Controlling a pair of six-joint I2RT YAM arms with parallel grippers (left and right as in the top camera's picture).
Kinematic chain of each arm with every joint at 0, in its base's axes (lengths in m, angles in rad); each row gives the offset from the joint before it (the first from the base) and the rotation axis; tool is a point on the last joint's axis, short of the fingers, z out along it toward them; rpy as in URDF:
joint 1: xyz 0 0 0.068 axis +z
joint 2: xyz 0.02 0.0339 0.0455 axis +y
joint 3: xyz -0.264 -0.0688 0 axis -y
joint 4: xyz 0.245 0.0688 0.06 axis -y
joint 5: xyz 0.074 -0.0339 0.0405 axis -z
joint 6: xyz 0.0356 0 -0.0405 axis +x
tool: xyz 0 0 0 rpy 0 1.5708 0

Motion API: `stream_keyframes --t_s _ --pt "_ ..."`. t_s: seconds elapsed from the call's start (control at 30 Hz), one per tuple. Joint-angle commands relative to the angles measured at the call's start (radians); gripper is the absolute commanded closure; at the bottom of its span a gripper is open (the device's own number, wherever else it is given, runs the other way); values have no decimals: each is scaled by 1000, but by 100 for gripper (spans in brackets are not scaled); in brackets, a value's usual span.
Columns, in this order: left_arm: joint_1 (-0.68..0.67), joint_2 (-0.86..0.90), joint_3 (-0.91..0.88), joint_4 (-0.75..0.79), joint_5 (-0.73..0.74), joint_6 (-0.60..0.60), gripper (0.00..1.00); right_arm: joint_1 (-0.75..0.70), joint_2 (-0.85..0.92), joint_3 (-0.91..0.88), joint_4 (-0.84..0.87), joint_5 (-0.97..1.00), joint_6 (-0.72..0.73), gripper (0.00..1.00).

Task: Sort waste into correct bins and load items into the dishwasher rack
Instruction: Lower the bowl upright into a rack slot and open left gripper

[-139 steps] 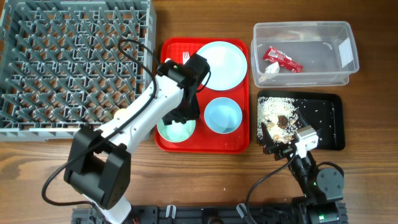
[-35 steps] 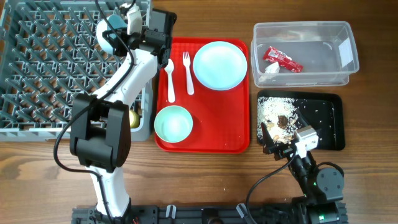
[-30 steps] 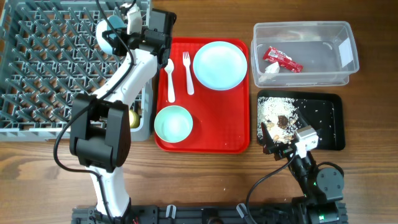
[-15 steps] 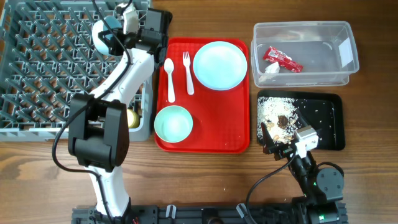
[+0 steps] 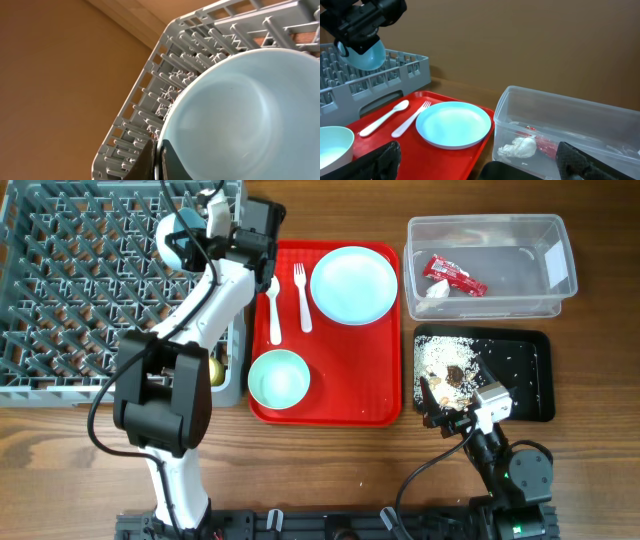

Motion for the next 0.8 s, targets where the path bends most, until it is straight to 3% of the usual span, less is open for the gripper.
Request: stream_keyframes --t_s 0.0,0.27,0.47,0.77 --pt "-19 24 2 10 -43 5 96 -6 -14 -14 3 -15 14 0" --pt "2 2 2 19 -58 6 96 -6 -14 -14 3 -15 14 0" --pt "6 -8 2 106 -62 115 96 -6 -14 -14 3 -15 14 0" --pt "11 -20 2 127 -81 140 96 -6 -14 -14 3 -15 14 0"
